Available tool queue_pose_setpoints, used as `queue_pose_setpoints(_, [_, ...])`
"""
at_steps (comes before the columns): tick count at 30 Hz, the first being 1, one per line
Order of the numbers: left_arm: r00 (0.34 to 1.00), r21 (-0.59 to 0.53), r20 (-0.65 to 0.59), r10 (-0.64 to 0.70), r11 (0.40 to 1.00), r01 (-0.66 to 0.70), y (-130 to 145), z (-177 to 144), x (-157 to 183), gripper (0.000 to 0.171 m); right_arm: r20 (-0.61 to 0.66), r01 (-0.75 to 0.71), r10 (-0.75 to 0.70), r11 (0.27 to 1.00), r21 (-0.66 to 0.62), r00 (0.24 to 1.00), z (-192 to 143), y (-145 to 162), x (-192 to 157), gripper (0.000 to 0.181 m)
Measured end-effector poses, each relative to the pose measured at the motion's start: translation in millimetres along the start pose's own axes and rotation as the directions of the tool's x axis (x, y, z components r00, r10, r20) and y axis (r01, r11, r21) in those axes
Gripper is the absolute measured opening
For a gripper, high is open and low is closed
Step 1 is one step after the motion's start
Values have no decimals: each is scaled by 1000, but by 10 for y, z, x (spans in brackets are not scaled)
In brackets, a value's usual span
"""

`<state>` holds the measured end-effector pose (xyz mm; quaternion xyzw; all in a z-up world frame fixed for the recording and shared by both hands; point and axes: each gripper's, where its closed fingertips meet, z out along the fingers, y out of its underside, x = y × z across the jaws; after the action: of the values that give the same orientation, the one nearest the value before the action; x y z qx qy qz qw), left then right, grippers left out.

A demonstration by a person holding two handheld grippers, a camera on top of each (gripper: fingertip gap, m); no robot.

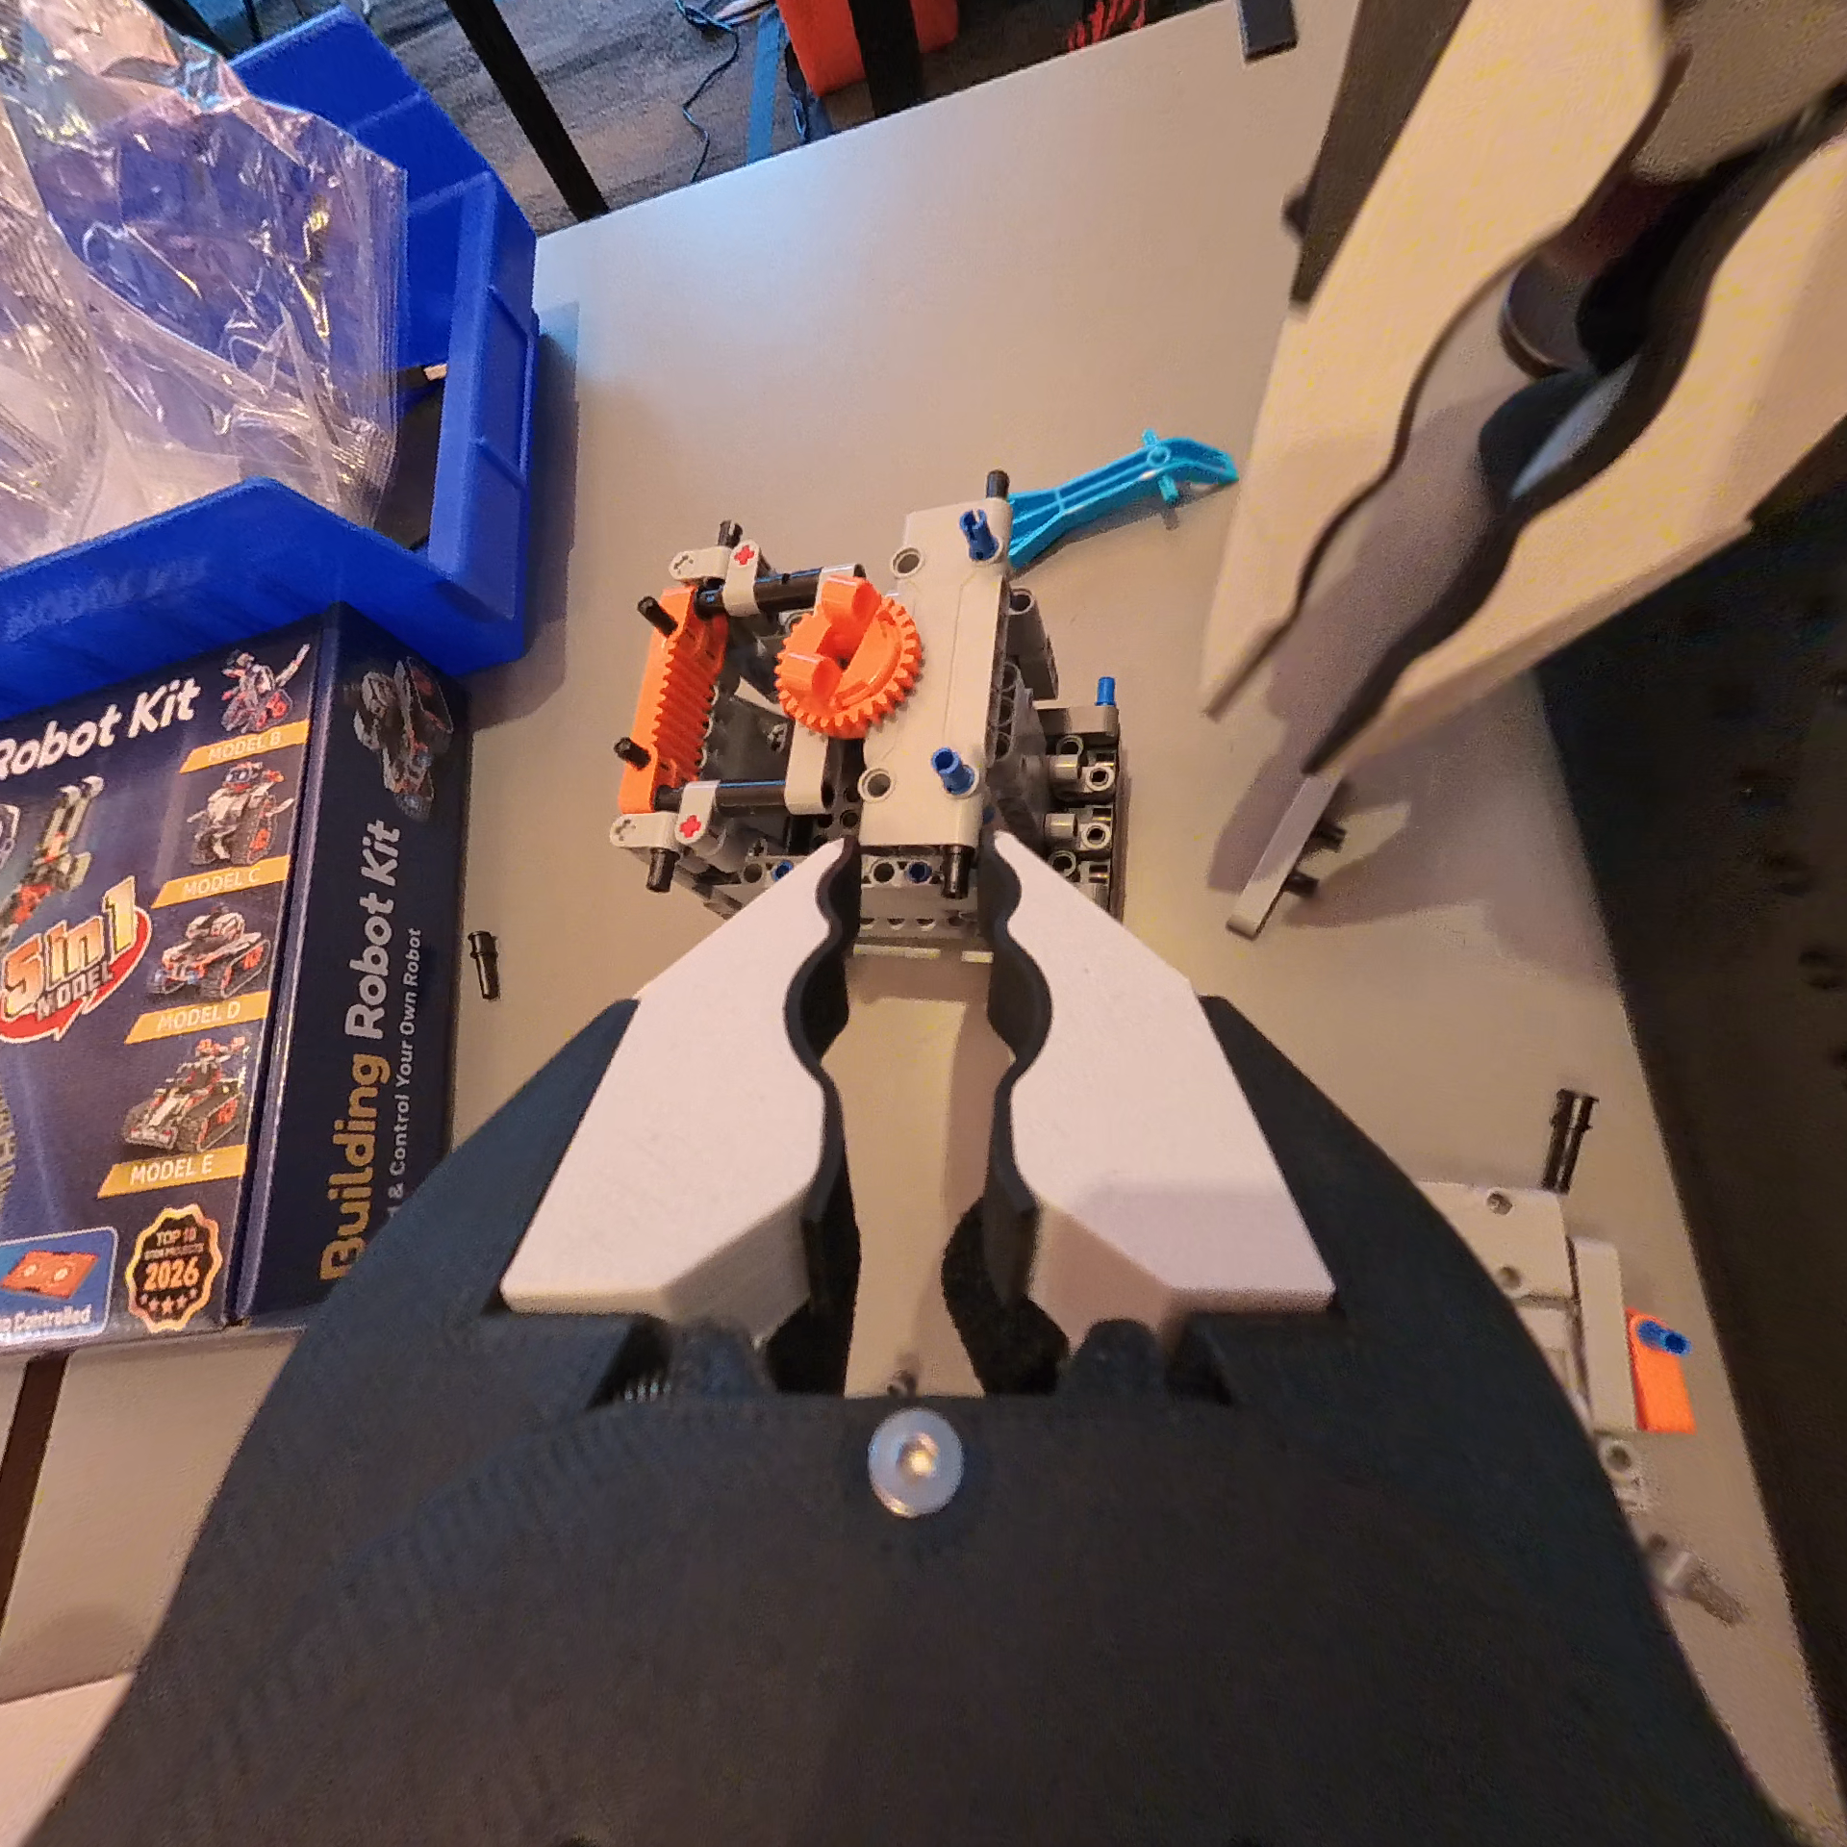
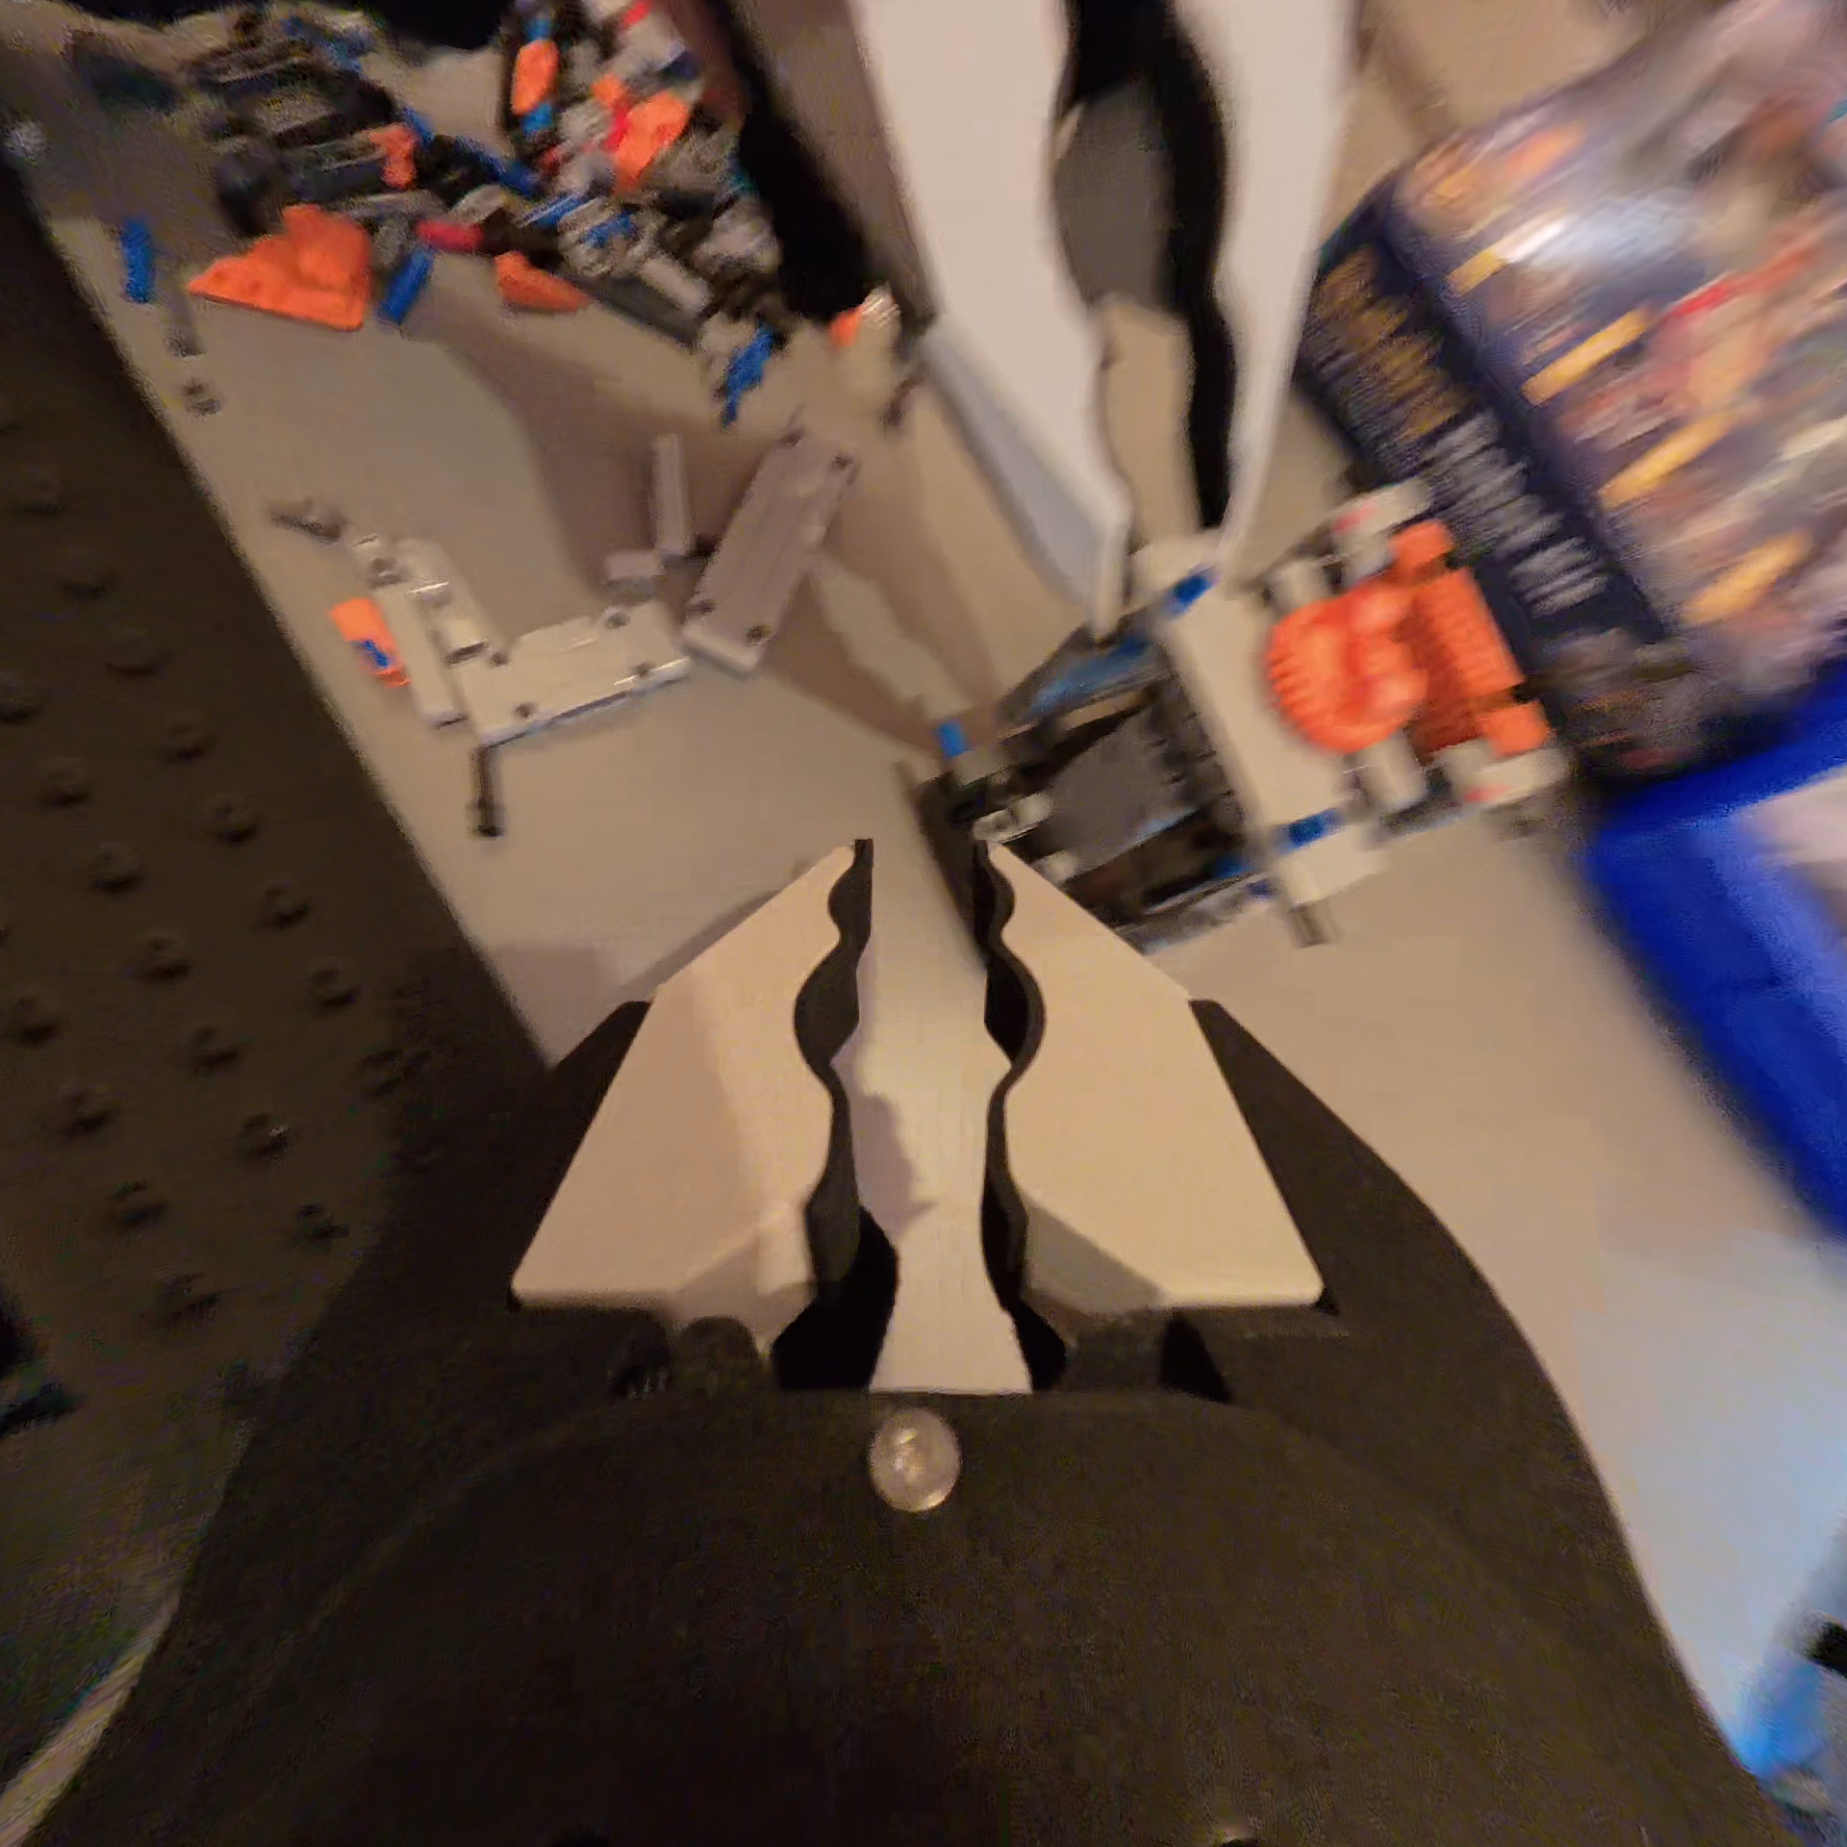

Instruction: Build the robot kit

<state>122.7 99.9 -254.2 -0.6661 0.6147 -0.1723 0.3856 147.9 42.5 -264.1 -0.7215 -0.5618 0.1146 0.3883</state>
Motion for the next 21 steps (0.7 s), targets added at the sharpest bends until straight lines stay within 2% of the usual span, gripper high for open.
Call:
queue_pose_setpoints(2, [1000,-5,17,-23,1000,24,-8,9,26,20,-186,131,-116,989,71,976,-156,-209,197,17])
queue_pose_setpoints(3, [999,-1,20,-27,1000,27,-17,8,48,20,-251,184,-164,981,61,954,-193,-254,264,21])
queue_pose_setpoints(5, [999,12,14,-43,999,43,-42,4,89,20,-342,266,-262,963,-37,903,-152,-207,406,30])
queue_pose_setpoints(9, [997,17,7,-73,997,73,-72,20,112,20,-383,355,-362,930,-92,850,44,-162,503,28])
queue_pose_setpoints(10, [997,21,3,-78,997,78,-74,19,113,20,-402,357,-364,929,-96,840,32,-171,535,19])
queue_pose_setpoints(12, [995,50,-12,-101,994,101,-108,-4,104,20,-397,360,-364,929,-87,843,21,-184,529,10])
queue_pose_setpoints(17, [992,112,-44,-114,987,119,-184,-73,88,20,-405,355,-338,934,-36,849,-37,-237,538,9])
queue_pose_setpoints(21, [996,143,6,-86,986,85,-196,-166,1,25,-402,346,-321,938,-11,857,-86,-243,565,8])
